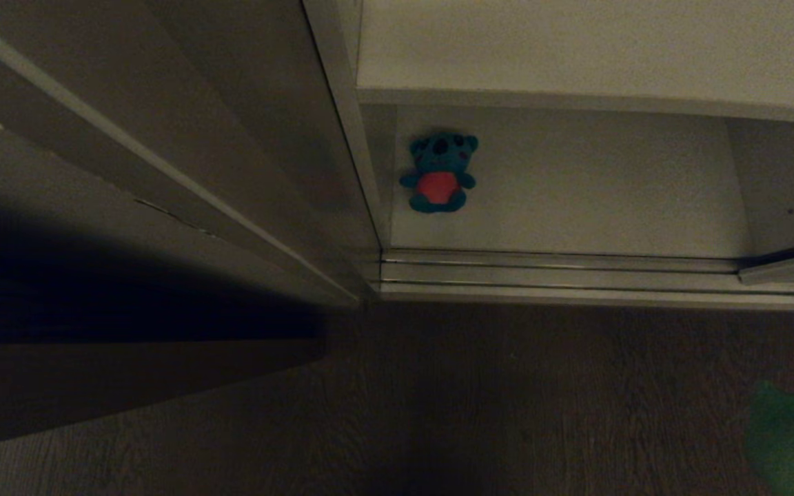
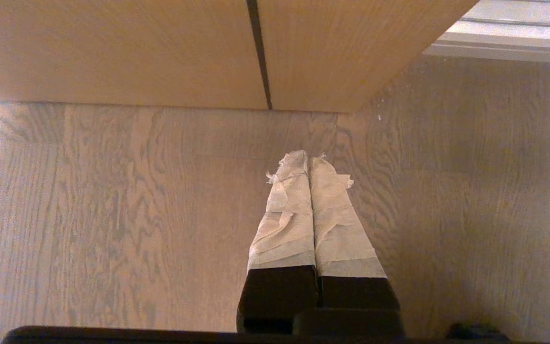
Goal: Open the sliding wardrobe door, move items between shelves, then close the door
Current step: Place the green doll on the lower shelf
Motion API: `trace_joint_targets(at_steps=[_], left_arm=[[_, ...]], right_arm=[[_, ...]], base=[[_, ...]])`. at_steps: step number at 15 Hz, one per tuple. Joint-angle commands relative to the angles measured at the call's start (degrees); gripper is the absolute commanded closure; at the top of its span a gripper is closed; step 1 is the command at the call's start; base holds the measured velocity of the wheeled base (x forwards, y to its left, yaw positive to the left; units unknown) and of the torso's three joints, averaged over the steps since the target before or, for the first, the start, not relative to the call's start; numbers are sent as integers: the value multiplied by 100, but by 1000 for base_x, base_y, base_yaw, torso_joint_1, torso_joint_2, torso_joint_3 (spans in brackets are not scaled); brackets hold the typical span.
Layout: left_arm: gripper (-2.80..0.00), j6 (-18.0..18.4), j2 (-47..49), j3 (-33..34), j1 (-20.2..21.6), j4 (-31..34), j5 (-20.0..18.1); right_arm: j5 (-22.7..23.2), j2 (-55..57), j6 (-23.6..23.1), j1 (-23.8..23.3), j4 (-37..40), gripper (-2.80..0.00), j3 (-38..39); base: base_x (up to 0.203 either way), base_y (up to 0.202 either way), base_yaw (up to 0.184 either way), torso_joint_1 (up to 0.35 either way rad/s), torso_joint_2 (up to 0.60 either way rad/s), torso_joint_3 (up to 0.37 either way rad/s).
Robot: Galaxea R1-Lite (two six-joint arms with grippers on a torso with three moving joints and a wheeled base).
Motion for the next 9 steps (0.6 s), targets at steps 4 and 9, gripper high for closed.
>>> trace_joint_targets(at_steps=[4, 9], left_arm=[[0, -2, -3, 1, -2, 2, 0], [0, -2, -3, 1, -2, 2, 0]], right_arm=[[-61, 2616, 166, 314, -764, 0, -695], [-31, 5058, 217, 56, -2652, 0, -924]], base=[[0, 0, 0, 0, 0, 0], [0, 0, 0, 0, 0, 0]])
